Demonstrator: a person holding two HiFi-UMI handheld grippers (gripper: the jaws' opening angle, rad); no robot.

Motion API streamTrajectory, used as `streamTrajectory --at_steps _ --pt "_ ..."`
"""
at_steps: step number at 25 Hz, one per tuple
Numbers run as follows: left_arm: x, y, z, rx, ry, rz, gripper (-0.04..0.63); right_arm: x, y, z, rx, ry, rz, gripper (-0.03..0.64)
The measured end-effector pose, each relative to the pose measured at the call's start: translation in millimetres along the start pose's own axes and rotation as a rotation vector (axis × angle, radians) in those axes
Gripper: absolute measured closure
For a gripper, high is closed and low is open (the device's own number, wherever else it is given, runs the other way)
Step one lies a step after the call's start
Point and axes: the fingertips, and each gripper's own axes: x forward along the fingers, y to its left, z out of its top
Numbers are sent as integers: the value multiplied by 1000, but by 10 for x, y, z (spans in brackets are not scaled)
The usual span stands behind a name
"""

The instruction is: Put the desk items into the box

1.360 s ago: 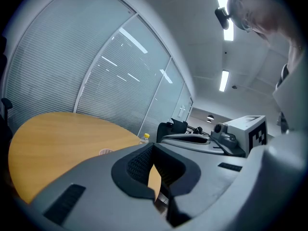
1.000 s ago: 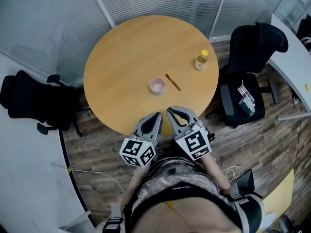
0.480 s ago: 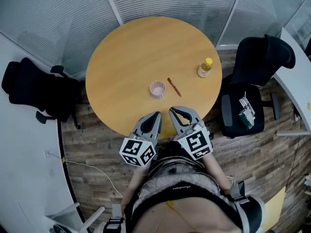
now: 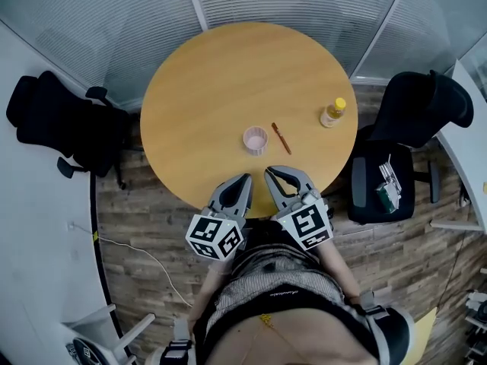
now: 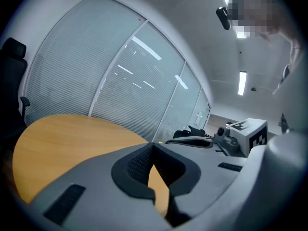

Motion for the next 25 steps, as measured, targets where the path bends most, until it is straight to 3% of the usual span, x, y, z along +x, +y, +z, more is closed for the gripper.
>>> streamTrajectory --at_steps 18,25 --pt "203 315 145 22 58 -120 598 358 -76 110 33 19 -86 594" --pt "186 573 241 22 54 -134 597 617 -46 191 30 17 -109 594"
